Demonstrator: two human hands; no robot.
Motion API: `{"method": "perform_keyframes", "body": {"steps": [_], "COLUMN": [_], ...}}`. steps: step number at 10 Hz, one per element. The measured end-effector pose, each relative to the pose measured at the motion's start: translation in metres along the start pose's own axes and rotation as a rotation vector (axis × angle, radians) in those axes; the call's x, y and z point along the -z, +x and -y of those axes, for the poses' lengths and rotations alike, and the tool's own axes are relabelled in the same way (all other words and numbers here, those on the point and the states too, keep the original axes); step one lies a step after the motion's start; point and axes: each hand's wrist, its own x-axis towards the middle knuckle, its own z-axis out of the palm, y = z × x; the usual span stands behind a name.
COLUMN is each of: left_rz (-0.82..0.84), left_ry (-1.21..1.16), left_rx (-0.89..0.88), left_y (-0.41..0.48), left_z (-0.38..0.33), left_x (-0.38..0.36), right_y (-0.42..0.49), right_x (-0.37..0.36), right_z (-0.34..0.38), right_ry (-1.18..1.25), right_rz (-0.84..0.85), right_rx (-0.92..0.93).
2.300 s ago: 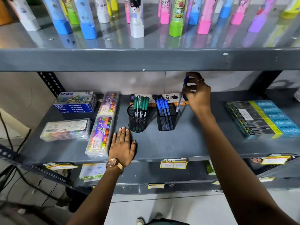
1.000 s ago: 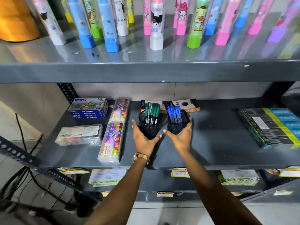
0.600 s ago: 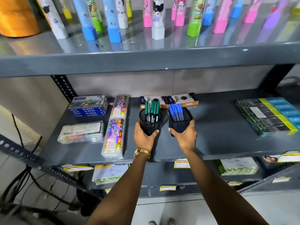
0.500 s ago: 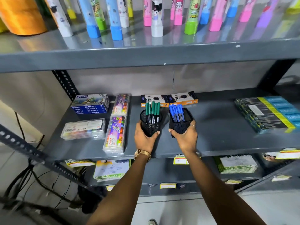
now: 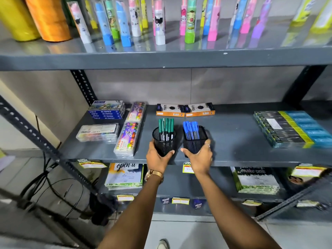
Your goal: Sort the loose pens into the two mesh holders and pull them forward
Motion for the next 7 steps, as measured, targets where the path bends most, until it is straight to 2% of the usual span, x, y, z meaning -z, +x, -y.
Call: {"method": "perform_keyframes", "body": {"steps": [5, 7], "left_rz": [0.082, 0.139], "left_ry": [0.029, -0.064], "left_rx": [0.040, 0.060], "left_y": [0.002, -0.007], "left_z": [-0.003, -0.005], "left_x": [0.010, 0.019], "right_y": [-0.001, -0.009], "right_x": [0.003, 0.016], "right_z": [0.001, -0.002], "right_ry": [-0.015, 0.055], "right_rz": [0.047, 0.101], "right_rx": [0.005, 0.079]}}
